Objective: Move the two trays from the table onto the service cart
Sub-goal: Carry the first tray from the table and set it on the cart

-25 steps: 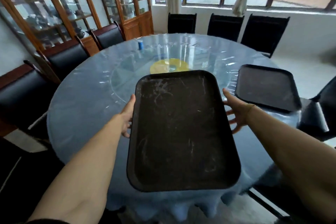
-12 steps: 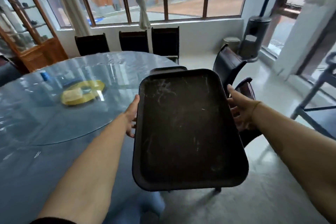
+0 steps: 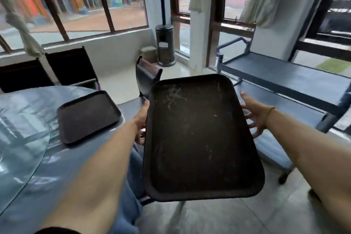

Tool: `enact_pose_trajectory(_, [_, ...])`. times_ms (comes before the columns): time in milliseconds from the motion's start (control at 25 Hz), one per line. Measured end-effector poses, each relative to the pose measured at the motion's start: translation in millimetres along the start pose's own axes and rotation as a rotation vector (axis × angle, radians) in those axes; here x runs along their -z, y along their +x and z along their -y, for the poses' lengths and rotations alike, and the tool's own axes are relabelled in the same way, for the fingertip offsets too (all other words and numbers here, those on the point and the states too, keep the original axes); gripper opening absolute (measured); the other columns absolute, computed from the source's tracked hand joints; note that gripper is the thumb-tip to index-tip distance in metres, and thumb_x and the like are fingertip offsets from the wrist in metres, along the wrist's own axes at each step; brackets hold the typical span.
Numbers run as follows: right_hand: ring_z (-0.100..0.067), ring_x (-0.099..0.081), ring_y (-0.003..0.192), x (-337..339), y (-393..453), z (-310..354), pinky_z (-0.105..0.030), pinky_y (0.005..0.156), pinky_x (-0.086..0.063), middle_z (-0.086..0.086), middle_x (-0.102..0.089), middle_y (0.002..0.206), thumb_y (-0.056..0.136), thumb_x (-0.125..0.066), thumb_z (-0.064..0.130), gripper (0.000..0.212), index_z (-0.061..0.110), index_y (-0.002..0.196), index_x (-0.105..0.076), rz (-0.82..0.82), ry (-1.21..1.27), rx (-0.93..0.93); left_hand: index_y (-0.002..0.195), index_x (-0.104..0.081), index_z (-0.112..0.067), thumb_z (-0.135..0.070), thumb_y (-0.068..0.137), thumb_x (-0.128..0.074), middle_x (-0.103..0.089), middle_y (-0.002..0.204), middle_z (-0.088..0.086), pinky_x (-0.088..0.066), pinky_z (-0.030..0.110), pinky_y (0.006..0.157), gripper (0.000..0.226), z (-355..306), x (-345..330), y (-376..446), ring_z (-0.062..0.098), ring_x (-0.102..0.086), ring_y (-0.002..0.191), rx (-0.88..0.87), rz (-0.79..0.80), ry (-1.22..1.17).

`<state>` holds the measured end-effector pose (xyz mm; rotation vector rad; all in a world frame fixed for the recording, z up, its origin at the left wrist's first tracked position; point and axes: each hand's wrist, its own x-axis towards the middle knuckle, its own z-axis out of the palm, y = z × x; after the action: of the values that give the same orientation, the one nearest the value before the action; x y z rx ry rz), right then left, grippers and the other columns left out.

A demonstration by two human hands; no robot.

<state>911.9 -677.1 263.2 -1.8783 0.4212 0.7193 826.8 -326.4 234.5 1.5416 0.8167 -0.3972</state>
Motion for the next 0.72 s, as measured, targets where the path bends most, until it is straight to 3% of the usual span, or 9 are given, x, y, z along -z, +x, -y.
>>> enact_pose_trajectory(80, [-0.034, -0.052, 0.109, 27.8, 2.9, -11.6, -0.062, 0.079, -0.042, -0.003, -0.056, 0.111, 0.065, -0.028, 0.096, 0.089, 0.029, 0.113, -0.062, -0.073, 0.054, -0.035, 0.074, -0.055, -0.020, -0.098, 0.068, -0.026, -0.054, 0.074, 0.004, -0.046, 0.031, 0.064, 0.083, -22.3, -31.3, 18.7, 0.019, -0.052, 0.065, -0.011, 0.059, 0.061])
enact_pose_trajectory(160, [-0.032, -0.053, 0.106, 51.9, 4.9, -20.3, -0.059, 0.074, -0.044, -0.003, -0.056, 0.111, 0.054, -0.033, 0.099, 0.096, 0.029, 0.114, -0.061, -0.137, 0.114, -0.059, 0.076, -0.064, -0.017, -0.095, 0.071, -0.028, -0.058, 0.081, 0.006, -0.051, 0.032, 0.059, 0.086, -46.5, -61.7, 40.5, 0.021, -0.057, 0.070, -0.028, 0.145, 0.097])
enact_pose_trajectory(240, [-0.031, -0.054, 0.107, 72.4, 7.6, -24.6, -0.061, 0.084, -0.044, -0.004, -0.056, 0.113, 0.035, -0.039, 0.100, 0.109, 0.029, 0.114, -0.061, -0.204, 0.181, -0.086, 0.071, -0.070, -0.014, -0.092, 0.076, -0.029, -0.058, 0.072, 0.008, -0.054, 0.034, 0.048, 0.087, -70.8, -87.8, 61.4, 0.023, -0.063, 0.058, -0.051, 0.242, 0.128])
enact_pose_trajectory(280, [-0.031, -0.054, 0.107, 81.5, 10.5, -25.4, -0.061, 0.092, -0.041, -0.005, -0.056, 0.115, 0.028, -0.042, 0.099, 0.114, 0.028, 0.114, -0.062, -0.240, 0.212, -0.103, 0.077, -0.069, -0.014, -0.092, 0.075, -0.029, -0.057, 0.072, 0.008, -0.055, 0.038, 0.053, 0.088, -81.5, -98.2, 71.7, 0.024, -0.064, 0.060, -0.053, 0.280, 0.154])
enact_pose_trajectory(320, [-0.032, -0.054, 0.107, 90.1, 14.4, -25.0, -0.061, 0.094, -0.040, -0.006, -0.056, 0.117, 0.027, -0.042, 0.099, 0.115, 0.028, 0.115, -0.062, -0.272, 0.242, -0.116, 0.092, -0.067, -0.014, -0.092, 0.075, -0.029, -0.059, 0.082, 0.009, -0.055, 0.044, 0.065, 0.089, -93.2, -108.0, 83.9, 0.028, -0.065, 0.077, -0.059, 0.313, 0.188])
enact_pose_trajectory(400, [-0.031, -0.055, 0.102, 102.1, 22.7, -22.5, -0.056, 0.081, -0.048, -0.007, -0.055, 0.119, 0.045, -0.039, 0.101, 0.108, 0.028, 0.122, -0.061, -0.318, 0.285, -0.129, 0.113, -0.061, -0.020, -0.092, 0.075, -0.030, -0.058, 0.110, 0.014, -0.048, 0.058, 0.088, 0.087, -114.4, -122.3, 105.9, 0.039, -0.056, 0.110, -0.086, 0.362, 0.252])
enact_pose_trajectory(440, [-0.030, -0.057, 0.100, 106.6, 27.0, -20.8, -0.054, 0.071, -0.050, -0.007, -0.056, 0.120, 0.053, -0.038, 0.099, 0.102, 0.028, 0.123, -0.061, -0.342, 0.310, -0.138, 0.113, -0.061, -0.020, -0.092, 0.074, -0.030, -0.057, 0.115, 0.014, -0.047, 0.060, 0.090, 0.087, -125.0, -128.4, 115.1, 0.040, -0.054, 0.113, -0.095, 0.386, 0.279])
enact_pose_trajectory(560, [-0.031, -0.057, 0.095, 115.0, 38.3, -17.4, -0.054, 0.057, -0.053, -0.006, -0.057, 0.116, 0.058, -0.039, 0.098, 0.098, 0.026, 0.121, -0.061, -0.404, 0.369, -0.184, 0.103, -0.065, -0.022, -0.095, 0.069, -0.030, -0.060, 0.116, 0.012, -0.051, 0.053, 0.070, 0.088, -153.6, -147.2, 138.7, 0.034, -0.058, 0.104, -0.118, 0.422, 0.361])
enact_pose_trajectory(720, [-0.031, -0.058, 0.093, 125.1, 57.7, -13.4, -0.054, 0.068, -0.050, -0.006, -0.060, 0.109, 0.059, -0.037, 0.097, 0.095, 0.026, 0.116, -0.065, -0.468, 0.404, -0.195, 0.102, -0.066, -0.023, -0.092, 0.073, -0.029, -0.062, 0.116, 0.010, -0.050, 0.051, 0.070, 0.083, -179.8, -169.6, 166.6, 0.032, -0.060, 0.103, -0.132, 0.462, 0.407])
